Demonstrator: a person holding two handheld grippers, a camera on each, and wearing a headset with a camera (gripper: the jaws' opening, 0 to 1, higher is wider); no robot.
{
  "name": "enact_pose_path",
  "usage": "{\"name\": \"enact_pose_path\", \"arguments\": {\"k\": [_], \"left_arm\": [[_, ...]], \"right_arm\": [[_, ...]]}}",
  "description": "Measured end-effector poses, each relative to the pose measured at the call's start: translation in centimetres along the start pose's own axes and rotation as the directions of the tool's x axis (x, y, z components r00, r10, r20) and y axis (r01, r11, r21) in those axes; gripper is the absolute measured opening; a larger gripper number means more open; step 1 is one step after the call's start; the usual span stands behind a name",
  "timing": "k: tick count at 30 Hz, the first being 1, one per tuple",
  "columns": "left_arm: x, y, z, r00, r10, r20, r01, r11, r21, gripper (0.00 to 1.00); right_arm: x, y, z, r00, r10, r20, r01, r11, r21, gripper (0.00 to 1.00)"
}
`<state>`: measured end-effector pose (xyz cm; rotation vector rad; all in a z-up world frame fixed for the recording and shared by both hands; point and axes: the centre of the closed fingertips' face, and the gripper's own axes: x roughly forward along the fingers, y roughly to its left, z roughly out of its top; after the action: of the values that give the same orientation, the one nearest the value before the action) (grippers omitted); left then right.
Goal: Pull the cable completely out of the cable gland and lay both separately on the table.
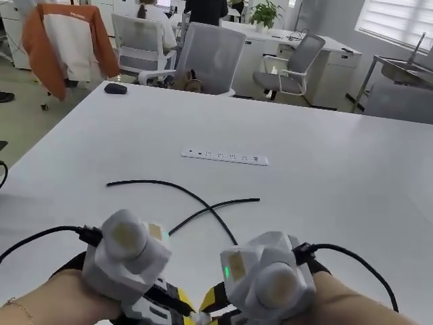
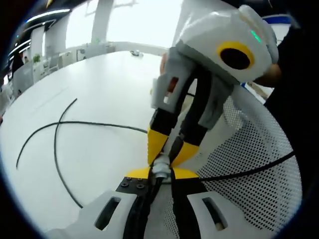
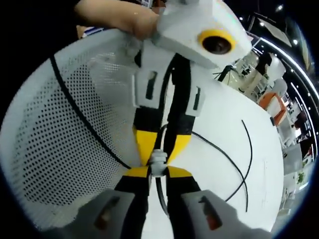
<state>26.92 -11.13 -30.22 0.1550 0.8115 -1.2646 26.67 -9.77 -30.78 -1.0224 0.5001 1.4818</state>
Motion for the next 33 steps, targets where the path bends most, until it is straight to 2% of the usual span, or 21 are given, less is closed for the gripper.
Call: {"name": "enact_pose_path", "arguments": {"k": [1, 4, 7, 8, 10, 11, 12, 14, 17, 18, 19, 20, 22, 23, 25, 27, 28, 29, 30, 31, 33], "left_arm": [[-0.1, -0.2, 0.0, 0.9999, -0.013, 0.003, 0.013, 0.999, -0.043, 0.16], [-0.4, 0.1, 0.2, 0.9992, -0.024, 0.033, 0.028, 0.994, -0.101, 0.16], [-0.5, 0.3, 0.4, 0.9985, -0.029, 0.046, 0.034, 0.993, -0.11, 0.16], [-0.4, 0.2, 0.5, 0.9983, -0.028, 0.051, 0.032, 0.997, -0.073, 0.16], [-0.4, 0.4, 0.6, 0.9992, -0.005, 0.04, 0.002, 0.998, 0.069, 0.16], [-0.2, 0.3, 0.8, 0.9994, 0.021, 0.028, -0.026, 0.979, 0.202, 0.16], [0.0, 0.3, 0.6, 0.9991, 0.041, 0.011, -0.042, 0.964, 0.261, 0.16], [0.3, 0.1, 0.1, 0.9971, 0.074, -0.02, -0.064, 0.953, 0.296, 0.17], [0.5, 0.1, 0.5, 0.9932, 0.115, -0.019, -0.1, 0.924, 0.37, 0.17], [0.5, 0.0, 0.4, 0.9925, 0.12, -0.023, -0.102, 0.918, 0.384, 0.17], [0.5, 0.2, 0.3, 0.9907, 0.133, -0.028, -0.109, 0.902, 0.417, 0.17], [0.5, 0.3, 0.2, 0.9884, 0.148, -0.036, -0.116, 0.884, 0.453, 0.17], [0.6, 0.1, 0.2, 0.9881, 0.149, -0.037, -0.111, 0.86, 0.498, 0.17], [0.7, 0.1, 0.2, 0.9869, 0.157, -0.039, -0.118, 0.863, 0.491, 0.17], [0.7, 0.1, 0.2, 0.9864, 0.159, -0.041, -0.118, 0.86, 0.497, 0.17], [0.8, 0.0, 0.2, 0.9878, 0.151, -0.039, -0.113, 0.866, 0.487, 0.17], [0.9, -0.1, 0.1, 0.9881, 0.147, -0.044, -0.109, 0.874, 0.474, 0.17], [0.8, 0.0, 0.1, 0.9876, 0.151, -0.044, -0.113, 0.875, 0.471, 0.17], [0.8, 0.1, 0.1, 0.9871, 0.153, -0.045, -0.116, 0.883, 0.455, 0.16], [0.6, -0.1, -0.1, 0.9869, 0.153, -0.05, -0.12, 0.908, 0.401, 0.16], [0.4, 0.3, 0.0, 0.9904, 0.132, -0.041, -0.109, 0.927, 0.359, 0.16]], "right_arm": [[-0.1, 0.2, 0.2, 1.0, 0.005, 0.003, -0.005, 1.0, -0.012, 0.09], [-0.3, -0.1, 0.3, 0.9997, -0.021, 0.016, 0.021, 0.999, -0.025, 0.09], [-0.3, -0.6, -0.1, 0.9988, -0.035, 0.033, 0.035, 0.999, 0.008, 0.1], [-0.3, -0.6, -0.1, 0.999, -0.034, 0.03, 0.032, 0.999, 0.038, 0.1], [-0.2, -0.2, -0.2, 0.9996, -0.004, 0.026, 0.002, 0.994, 0.105, 0.11], [-0.2, 0.0, -0.3, 0.9991, 0.028, 0.032, -0.033, 0.987, 0.154, 0.12], [-0.3, 0.0, -0.4, 0.9983, 0.047, 0.035, -0.053, 0.982, 0.183, 0.12], [-0.4, 0.2, -0.7, 0.9946, 0.093, 0.046, -0.101, 0.969, 0.225, 0.14], [-0.4, 0.3, -0.8, 0.9872, 0.14, 0.077, -0.157, 0.938, 0.308, 0.14], [-0.4, 0.1, -0.9, 0.9878, 0.136, 0.076, -0.153, 0.937, 0.314, 0.13], [-0.2, -0.1, -0.9, 0.9878, 0.132, 0.083, -0.152, 0.937, 0.313, 0.13], [-0.1, 0.1, -0.7, 0.9845, 0.143, 0.103, -0.169, 0.926, 0.338, 0.13], [0.0, 0.0, -0.7, 0.982, 0.148, 0.117, -0.181, 0.915, 0.361, 0.13], [0.1, -0.1, -0.8, 0.9823, 0.148, 0.115, -0.18, 0.914, 0.363, 0.13], [0.1, 0.0, -0.7, 0.983, 0.144, 0.114, -0.176, 0.911, 0.373, 0.12], [0.1, 0.2, -0.7, 0.9849, 0.143, 0.098, -0.167, 0.931, 0.324, 0.12], [0.0, 0.3, -0.7, 0.9869, 0.136, 0.086, -0.156, 0.941, 0.3, 0.12], [0.1, 0.1, -0.7, 0.9896, 0.119, 0.081, -0.138, 0.948, 0.287, 0.12], [0.0, 0.0, -0.6, 0.9915, 0.105, 0.077, -0.122, 0.955, 0.269, 0.11], [0.0, -0.1, -0.5, 0.9928, 0.095, 0.073, -0.11, 0.965, 0.24, 0.11], [-0.1, 0.1, -0.4, 0.9947, 0.086, 0.056, -0.096, 0.973, 0.21, 0.11]]}}
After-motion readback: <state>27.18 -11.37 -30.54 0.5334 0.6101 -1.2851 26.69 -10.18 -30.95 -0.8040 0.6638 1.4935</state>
